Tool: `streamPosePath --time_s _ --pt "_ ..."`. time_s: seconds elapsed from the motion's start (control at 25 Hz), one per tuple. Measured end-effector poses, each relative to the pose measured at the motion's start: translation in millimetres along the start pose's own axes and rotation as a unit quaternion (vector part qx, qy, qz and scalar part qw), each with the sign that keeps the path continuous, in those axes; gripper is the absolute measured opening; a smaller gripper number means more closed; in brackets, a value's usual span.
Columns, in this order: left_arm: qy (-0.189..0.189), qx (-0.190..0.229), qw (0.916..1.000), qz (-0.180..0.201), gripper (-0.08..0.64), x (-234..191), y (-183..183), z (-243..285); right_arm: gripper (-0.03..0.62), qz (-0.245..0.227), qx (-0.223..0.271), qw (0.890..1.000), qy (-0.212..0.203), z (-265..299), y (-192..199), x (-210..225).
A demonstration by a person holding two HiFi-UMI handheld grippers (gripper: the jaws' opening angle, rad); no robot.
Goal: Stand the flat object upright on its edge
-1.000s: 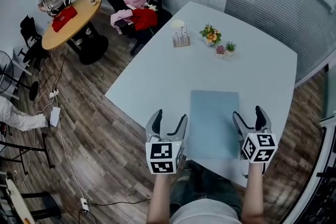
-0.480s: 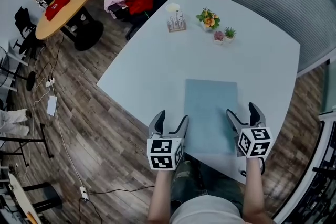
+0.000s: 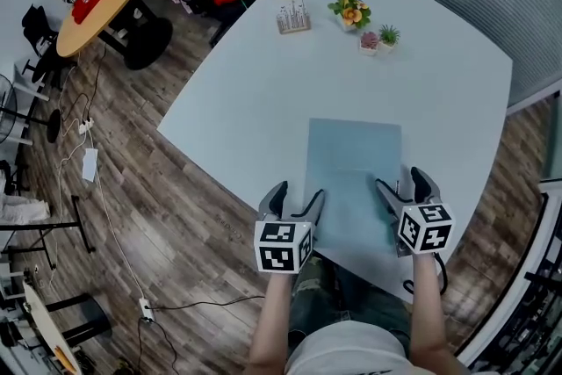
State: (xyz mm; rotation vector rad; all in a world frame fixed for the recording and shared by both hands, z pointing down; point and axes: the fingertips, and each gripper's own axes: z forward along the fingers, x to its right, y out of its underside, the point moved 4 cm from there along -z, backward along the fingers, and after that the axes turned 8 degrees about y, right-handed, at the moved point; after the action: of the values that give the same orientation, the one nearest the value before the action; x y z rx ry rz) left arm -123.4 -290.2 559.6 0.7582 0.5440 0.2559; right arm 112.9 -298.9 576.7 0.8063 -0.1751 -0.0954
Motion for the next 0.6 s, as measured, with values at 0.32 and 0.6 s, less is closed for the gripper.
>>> streamPosePath --time_s 0.32,0.6 --pt "0.018 -0.039 0.9989 -0.019 0.323 0.0 21.0 19.8 0.433 0.015 -0.042 0.999 -0.011 17.4 22.8 6.0" --pt "0.043 -0.071 0.9959 -0.035 0.336 1.7 36.4 35.0 0.431 0.05 -0.062 0.996 -0.026 28.7 36.9 12.9"
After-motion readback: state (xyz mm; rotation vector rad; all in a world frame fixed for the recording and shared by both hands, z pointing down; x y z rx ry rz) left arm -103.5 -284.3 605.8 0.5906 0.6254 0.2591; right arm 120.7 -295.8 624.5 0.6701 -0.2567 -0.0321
